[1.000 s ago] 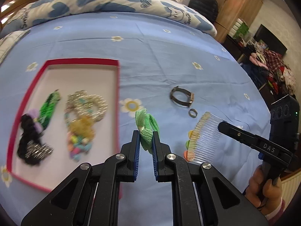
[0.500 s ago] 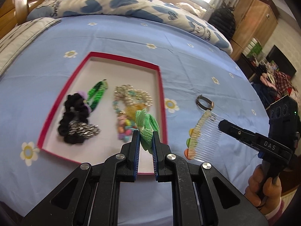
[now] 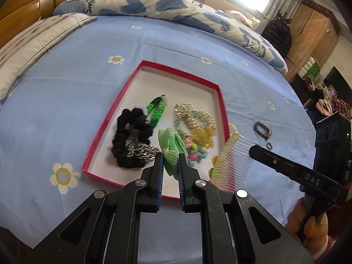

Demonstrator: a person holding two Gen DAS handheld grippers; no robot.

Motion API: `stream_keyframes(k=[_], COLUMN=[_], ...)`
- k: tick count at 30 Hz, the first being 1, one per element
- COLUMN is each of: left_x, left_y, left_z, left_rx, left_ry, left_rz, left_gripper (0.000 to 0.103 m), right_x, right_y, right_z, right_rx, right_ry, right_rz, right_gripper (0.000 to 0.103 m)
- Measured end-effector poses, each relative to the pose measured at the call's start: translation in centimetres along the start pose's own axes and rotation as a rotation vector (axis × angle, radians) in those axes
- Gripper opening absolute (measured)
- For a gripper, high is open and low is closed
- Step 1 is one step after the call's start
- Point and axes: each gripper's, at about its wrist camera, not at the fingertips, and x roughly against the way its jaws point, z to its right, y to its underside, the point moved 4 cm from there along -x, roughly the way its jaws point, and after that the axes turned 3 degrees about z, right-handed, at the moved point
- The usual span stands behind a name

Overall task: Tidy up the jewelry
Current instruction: 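Carry the green bow tie and clear comb over the tray with both tools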

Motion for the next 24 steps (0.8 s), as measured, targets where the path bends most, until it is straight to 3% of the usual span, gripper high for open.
stream_keyframes(k=[12,24], left_x=[-2.6,-5.3], left_y=[-0.2,0.6], left_z=[-2.1,-3.0], left_rx=[0.01,0.009], left_ry=[-0.021,-0.046], left_rz=[-0.035,-0.089], left_gripper=[0.01,0.011], right_x=[-4.6,-6.0], right_y=[0.2,0.4], right_z=[-1.0,-0.9], right_rx=[0.052,0.101], right_ry=[0.049,0.087], right_rz=[-0.063,-0.095], right_gripper=[0.002,0.002])
